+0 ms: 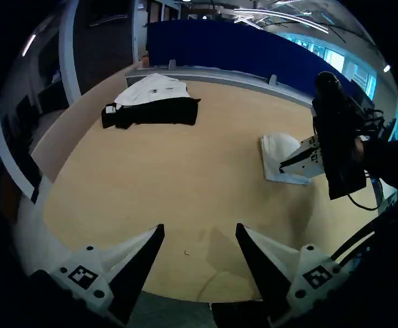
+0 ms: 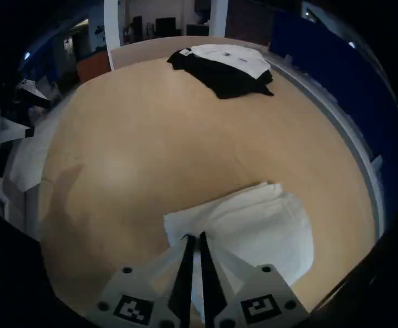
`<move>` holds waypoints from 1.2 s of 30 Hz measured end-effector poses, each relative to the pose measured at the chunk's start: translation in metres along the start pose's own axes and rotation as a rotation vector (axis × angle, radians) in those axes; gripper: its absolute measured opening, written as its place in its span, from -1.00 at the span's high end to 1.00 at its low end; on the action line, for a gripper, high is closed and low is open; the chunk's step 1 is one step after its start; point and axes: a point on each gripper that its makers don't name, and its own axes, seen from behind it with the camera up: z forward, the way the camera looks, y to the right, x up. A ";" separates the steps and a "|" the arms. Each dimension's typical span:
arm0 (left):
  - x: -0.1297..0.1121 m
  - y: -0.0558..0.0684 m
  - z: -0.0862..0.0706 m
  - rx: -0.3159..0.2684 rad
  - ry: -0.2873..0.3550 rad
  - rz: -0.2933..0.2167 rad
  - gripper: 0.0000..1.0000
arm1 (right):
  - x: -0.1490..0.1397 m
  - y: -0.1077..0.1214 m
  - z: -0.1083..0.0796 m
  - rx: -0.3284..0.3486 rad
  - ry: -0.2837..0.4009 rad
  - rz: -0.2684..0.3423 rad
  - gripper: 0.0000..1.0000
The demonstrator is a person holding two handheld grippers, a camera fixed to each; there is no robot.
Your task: Fold towel
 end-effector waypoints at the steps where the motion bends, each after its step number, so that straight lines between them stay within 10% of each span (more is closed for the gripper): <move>1: 0.000 0.000 0.000 0.000 0.000 0.002 -0.95 | 0.001 0.001 -0.001 -0.004 0.005 0.001 0.68; 8: -0.001 0.002 0.000 -0.004 -0.001 0.005 -0.95 | 0.003 0.000 -0.014 -0.003 0.039 0.020 -0.67; 36: 0.004 0.007 -0.001 -0.019 -0.001 0.041 -0.94 | -0.085 0.015 -0.060 -0.147 -0.002 0.251 -0.82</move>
